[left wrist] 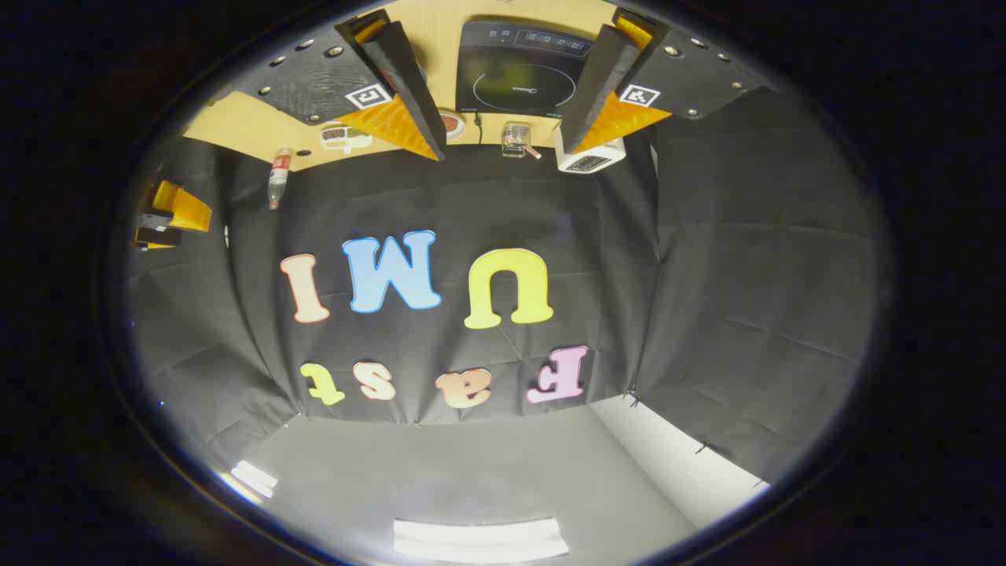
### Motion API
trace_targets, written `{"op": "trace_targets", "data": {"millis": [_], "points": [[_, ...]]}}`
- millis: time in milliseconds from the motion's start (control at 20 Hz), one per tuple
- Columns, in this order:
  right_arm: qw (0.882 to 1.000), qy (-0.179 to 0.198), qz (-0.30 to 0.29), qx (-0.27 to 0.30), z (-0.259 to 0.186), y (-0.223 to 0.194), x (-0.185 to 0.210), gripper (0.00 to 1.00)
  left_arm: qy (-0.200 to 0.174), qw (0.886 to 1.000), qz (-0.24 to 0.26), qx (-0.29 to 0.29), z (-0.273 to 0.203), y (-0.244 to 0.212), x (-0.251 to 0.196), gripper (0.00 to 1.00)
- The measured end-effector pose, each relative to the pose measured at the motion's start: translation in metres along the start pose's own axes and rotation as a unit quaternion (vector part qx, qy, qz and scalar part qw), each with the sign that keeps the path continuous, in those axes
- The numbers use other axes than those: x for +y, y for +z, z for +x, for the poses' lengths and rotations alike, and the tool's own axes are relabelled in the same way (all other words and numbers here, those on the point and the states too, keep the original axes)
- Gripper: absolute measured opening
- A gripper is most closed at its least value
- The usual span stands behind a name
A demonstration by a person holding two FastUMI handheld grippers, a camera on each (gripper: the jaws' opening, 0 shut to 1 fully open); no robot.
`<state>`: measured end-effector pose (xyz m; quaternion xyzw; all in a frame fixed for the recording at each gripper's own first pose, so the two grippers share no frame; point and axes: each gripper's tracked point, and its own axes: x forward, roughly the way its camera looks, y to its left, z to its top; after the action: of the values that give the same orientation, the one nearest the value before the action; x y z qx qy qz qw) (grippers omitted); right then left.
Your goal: First push the handle of the pot to place it horizontally, then grasp the pot with both hands and set it on the induction cooktop.
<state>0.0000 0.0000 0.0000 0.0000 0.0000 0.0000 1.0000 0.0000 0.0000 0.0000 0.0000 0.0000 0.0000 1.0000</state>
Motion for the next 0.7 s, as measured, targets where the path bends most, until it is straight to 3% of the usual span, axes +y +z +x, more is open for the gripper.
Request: {"op": "trace_targets", "data": {"millis": [700], "points": [[1.000, -0.002, -0.002, -0.003, -0.001, 0.002, -0.001, 0.98, -0.020, 1.000, 0.000, -0.006, 0.010, 0.004, -0.012, 0.87]]}}
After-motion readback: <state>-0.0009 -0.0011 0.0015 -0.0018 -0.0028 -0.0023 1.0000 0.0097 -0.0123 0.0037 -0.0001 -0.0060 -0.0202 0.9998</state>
